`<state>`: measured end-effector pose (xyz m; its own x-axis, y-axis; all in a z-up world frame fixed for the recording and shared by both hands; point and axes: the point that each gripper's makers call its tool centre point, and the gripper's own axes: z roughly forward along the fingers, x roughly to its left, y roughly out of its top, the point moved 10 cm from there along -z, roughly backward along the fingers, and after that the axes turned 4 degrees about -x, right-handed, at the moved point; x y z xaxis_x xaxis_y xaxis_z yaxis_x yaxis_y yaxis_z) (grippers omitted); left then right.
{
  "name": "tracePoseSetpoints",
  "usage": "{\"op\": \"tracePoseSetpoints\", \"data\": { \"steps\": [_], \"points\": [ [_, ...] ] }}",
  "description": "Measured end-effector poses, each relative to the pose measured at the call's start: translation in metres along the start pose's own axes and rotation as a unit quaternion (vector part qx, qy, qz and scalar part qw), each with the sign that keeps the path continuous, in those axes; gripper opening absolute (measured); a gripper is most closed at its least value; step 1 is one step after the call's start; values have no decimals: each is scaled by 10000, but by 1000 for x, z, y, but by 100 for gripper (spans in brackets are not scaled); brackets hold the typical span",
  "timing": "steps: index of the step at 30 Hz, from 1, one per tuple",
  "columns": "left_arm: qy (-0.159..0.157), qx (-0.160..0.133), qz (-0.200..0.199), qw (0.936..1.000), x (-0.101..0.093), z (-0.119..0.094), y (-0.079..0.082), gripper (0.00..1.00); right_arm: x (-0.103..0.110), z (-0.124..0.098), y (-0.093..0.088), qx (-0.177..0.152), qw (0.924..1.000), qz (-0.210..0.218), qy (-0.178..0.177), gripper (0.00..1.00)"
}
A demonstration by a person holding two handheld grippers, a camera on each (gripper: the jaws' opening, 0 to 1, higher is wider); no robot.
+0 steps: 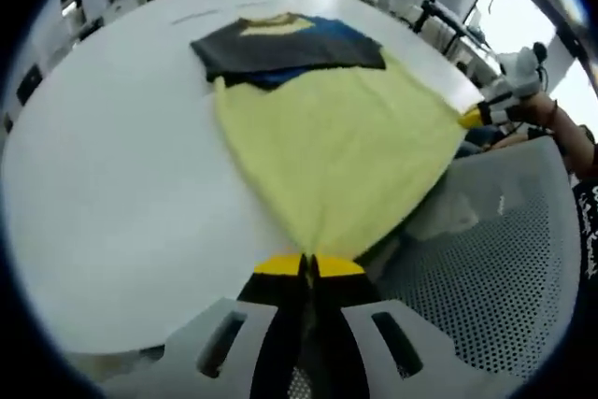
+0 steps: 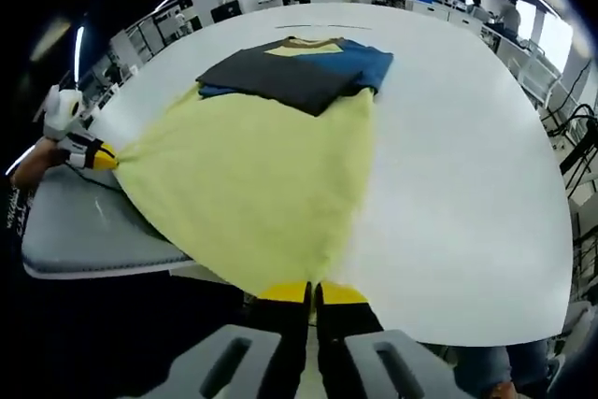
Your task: Fold the garment on the visible template until the final outline fits inside the template.
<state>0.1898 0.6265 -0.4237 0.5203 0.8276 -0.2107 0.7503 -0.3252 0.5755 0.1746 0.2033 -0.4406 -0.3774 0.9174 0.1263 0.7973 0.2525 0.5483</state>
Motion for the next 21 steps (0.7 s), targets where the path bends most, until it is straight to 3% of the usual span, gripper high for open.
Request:
{"op": "tracePoseSetpoints", "data": {
  "steps": [7, 21],
  "points": [
    [-23, -173, -262, 9995, 4, -11, 11, 0, 0, -12, 18, -362, 9993, 48, -72, 0],
    [71, -592, -1, 9982, 10, -32, 53, 0, -2, -35, 67, -934, 9949, -253, -276, 0]
  ]
}}
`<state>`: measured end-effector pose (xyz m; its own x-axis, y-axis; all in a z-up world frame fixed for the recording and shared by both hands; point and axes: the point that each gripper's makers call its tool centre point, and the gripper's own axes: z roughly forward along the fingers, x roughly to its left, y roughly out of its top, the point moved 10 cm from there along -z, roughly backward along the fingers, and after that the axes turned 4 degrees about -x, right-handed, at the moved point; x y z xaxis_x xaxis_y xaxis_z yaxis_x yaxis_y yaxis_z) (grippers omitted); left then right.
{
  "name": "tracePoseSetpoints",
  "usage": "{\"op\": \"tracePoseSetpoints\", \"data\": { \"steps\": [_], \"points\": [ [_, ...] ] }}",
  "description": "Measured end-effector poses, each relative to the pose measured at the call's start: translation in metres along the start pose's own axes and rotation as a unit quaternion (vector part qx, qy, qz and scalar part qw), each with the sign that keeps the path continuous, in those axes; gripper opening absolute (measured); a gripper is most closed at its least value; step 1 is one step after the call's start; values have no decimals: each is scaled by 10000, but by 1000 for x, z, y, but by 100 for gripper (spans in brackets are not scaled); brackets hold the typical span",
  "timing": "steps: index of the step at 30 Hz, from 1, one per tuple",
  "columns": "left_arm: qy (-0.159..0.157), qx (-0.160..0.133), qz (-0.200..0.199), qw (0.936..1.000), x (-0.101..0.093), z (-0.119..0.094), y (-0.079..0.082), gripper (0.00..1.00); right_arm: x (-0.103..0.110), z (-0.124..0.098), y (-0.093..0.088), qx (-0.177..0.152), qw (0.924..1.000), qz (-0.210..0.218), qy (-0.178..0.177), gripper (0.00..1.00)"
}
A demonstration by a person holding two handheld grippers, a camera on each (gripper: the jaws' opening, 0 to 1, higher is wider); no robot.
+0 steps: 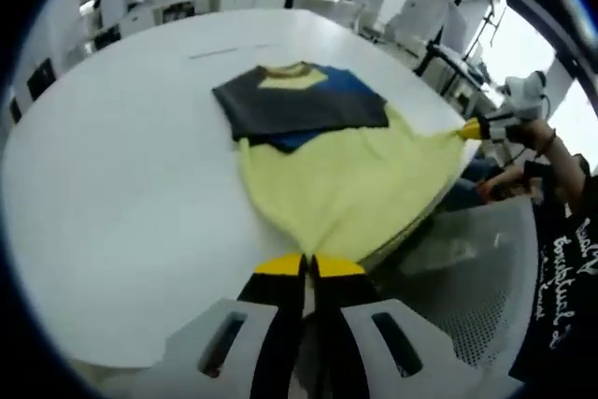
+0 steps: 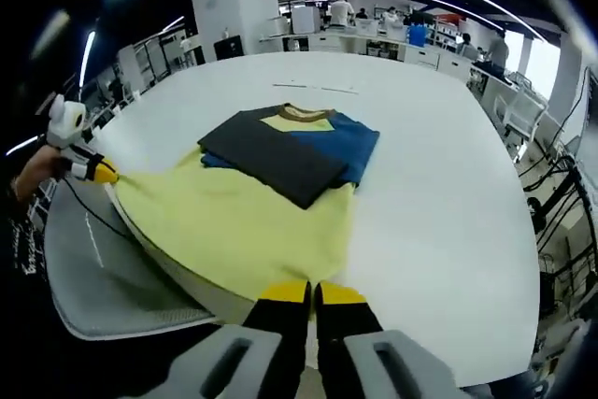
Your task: Fold the garment on the visible template until the final outline fits inside the template.
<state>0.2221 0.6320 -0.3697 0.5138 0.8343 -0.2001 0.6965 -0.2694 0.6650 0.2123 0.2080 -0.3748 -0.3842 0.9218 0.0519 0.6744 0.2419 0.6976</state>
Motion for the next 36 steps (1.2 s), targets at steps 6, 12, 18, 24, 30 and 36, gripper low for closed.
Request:
{"op": "tracePoseSetpoints", "data": {
  "steps": [6, 12, 18, 24, 30, 36],
  "points": [
    [46, -236, 75, 9997, 3, -4, 20, 0, -6, -5, 20, -172, 9997, -127, -65, 0],
    [96, -351, 69, 9993, 5, -5, 33, 0, -5, -6, 35, -277, 9992, -258, -112, 0],
    [141, -488, 96, 9987, 7, -6, 49, 0, -7, -5, 48, -342, 9986, -361, -159, 0],
    [286, -666, 154, 9972, 13, -4, 65, 0, -12, -3, 64, -478, 9976, -471, -159, 0],
    [379, -807, 337, 9954, 18, -3, 83, 0, -18, -2, 84, -634, 9958, -621, -234, 0],
    [471, -937, 442, 9935, 24, 0, 101, 0, -23, 4, 98, -722, 9943, -721, -301, 0]
  ]
}}
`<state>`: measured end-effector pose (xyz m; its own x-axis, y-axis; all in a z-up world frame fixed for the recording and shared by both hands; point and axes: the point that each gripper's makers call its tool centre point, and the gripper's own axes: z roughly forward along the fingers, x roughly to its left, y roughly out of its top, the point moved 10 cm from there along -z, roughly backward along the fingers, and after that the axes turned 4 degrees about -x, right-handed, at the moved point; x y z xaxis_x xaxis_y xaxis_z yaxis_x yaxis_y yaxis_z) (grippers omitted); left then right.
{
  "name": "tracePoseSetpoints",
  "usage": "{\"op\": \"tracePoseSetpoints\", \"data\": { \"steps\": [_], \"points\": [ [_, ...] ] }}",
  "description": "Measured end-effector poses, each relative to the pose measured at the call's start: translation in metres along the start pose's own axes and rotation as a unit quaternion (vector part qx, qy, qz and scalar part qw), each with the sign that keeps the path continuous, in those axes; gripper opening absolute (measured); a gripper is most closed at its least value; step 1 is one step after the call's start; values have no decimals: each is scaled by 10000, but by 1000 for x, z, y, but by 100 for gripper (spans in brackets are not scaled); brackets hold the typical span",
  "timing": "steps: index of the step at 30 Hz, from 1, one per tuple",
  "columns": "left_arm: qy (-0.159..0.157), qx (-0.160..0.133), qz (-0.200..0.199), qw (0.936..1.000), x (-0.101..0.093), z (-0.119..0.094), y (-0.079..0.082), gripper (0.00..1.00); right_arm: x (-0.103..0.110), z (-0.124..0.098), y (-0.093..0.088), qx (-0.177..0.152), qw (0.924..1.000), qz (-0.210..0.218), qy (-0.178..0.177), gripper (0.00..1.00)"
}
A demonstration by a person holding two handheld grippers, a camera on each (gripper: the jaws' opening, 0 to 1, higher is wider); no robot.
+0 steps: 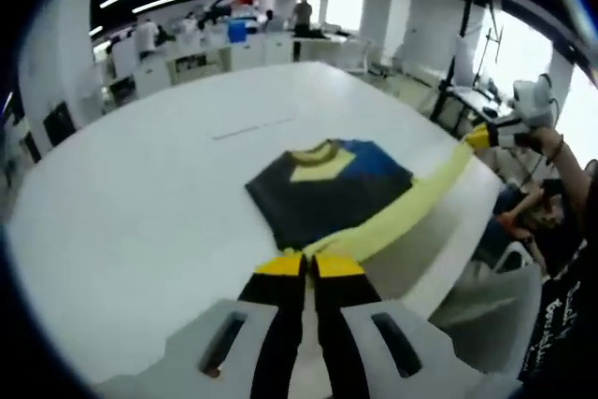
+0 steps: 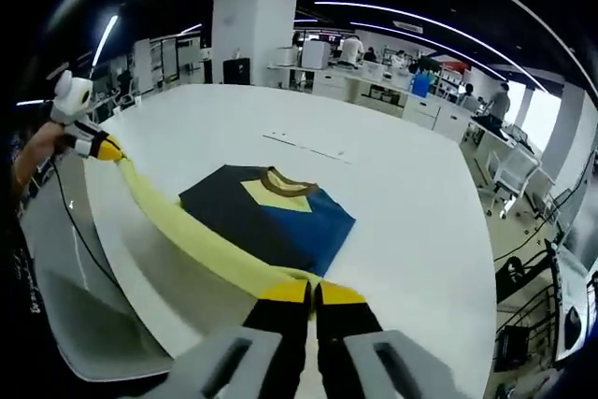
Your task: Fold the garment on the visible template until the final outline fits inside the template.
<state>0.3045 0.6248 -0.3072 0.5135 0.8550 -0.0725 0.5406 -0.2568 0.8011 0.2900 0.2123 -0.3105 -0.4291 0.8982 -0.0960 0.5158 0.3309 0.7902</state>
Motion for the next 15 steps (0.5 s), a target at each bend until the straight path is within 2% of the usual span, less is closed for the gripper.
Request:
{"op": "tracePoseSetpoints", "data": {
  "steps": [6, 15],
  "points": [
    [122, -139, 36, 9998, 8, 9, 14, 0, -9, 9, 14, -102, 9999, -96, -49, 0],
    [409, -501, -6, 9979, 23, 31, 39, 0, -24, 31, 35, -293, 9991, -163, -254, 0]
  ]
}}
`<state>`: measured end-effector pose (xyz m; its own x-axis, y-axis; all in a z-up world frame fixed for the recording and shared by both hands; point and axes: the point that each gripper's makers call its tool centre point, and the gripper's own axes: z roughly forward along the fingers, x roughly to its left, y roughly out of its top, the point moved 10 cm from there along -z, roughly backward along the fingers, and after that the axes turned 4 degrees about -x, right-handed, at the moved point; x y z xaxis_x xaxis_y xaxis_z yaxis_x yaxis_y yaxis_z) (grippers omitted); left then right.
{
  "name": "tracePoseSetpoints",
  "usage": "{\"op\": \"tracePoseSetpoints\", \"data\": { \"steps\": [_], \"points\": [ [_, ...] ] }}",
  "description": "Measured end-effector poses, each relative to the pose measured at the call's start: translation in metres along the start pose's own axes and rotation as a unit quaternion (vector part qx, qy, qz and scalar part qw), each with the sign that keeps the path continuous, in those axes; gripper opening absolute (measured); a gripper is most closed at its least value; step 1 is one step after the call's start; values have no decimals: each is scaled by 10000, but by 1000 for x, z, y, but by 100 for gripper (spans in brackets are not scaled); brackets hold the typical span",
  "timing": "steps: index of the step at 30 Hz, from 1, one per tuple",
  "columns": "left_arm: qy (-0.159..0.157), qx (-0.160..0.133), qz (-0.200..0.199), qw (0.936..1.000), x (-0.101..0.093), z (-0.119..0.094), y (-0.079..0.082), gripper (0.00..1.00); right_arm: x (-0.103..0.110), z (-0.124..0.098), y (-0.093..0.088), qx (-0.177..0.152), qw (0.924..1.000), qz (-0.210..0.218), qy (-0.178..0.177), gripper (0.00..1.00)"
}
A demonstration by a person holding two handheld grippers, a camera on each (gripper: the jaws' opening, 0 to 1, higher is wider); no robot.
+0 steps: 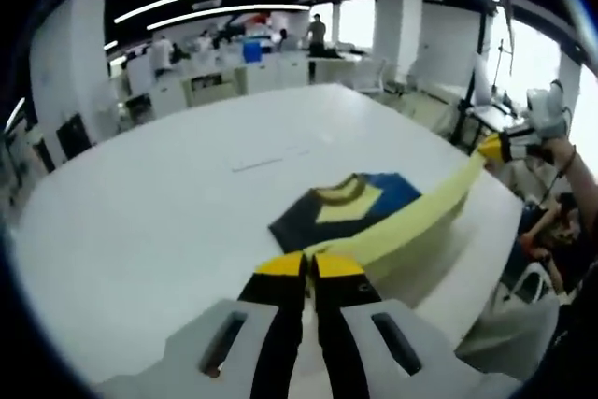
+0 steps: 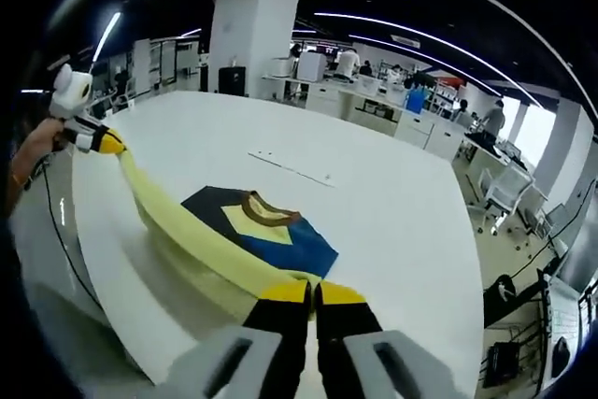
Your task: Fold the garment on the visible template until the final outline fits inside the template.
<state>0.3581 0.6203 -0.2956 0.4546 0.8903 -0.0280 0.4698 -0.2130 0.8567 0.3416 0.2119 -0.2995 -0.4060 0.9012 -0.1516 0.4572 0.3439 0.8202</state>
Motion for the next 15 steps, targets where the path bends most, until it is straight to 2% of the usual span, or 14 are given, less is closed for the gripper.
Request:
{"op": "tracePoseSetpoints", "data": {
  "steps": [7, 15],
  "points": [
    [179, -124, -22, 9998, 6, 21, 10, 0, -11, 22, 8, -101, 9998, 52, -158, 0],
    [366, -237, -257, 9987, 19, 49, 13, 0, -22, 46, 13, -172, 9993, 223, -258, 0]
  ]
}}
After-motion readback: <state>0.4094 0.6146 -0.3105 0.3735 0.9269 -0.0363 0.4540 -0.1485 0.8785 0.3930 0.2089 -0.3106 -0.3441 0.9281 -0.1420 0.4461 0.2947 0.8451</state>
